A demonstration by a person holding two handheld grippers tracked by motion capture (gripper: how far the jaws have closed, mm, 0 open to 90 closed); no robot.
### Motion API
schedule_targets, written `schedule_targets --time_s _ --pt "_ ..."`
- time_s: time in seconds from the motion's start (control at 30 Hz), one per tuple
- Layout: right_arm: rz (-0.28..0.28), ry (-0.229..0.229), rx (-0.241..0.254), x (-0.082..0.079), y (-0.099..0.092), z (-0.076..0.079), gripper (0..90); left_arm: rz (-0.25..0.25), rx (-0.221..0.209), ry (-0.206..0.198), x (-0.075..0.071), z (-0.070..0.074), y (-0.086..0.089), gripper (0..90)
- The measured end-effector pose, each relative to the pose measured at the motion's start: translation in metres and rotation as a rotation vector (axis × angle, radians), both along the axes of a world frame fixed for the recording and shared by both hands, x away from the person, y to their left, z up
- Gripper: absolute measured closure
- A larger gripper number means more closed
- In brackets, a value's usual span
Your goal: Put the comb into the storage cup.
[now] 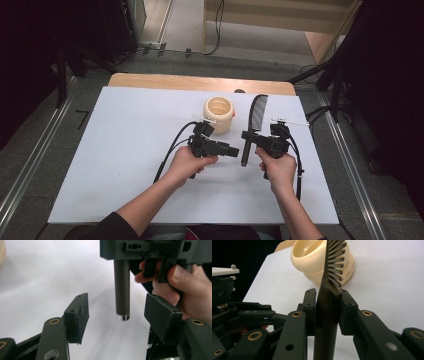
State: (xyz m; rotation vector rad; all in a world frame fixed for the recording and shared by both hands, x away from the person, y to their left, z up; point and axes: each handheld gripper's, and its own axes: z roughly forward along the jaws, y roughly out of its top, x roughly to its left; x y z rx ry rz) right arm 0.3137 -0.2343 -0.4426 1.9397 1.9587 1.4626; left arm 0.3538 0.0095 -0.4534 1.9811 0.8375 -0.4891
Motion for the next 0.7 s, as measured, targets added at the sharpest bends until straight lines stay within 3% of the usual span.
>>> schedule_targets --time_s 0.4,0.7 --pt "0.016 -0.038 -0.043 -0.003 0.005 -0.001 69.7 -0.022 0.026 -0.023 -0.002 0.000 0.025 34.2" --pt "0.025 -0.065 -0.051 -0.004 0.004 -0.001 69.7 -0.063 0.074 -0.097 -0.007 0.001 0.039 32.2"
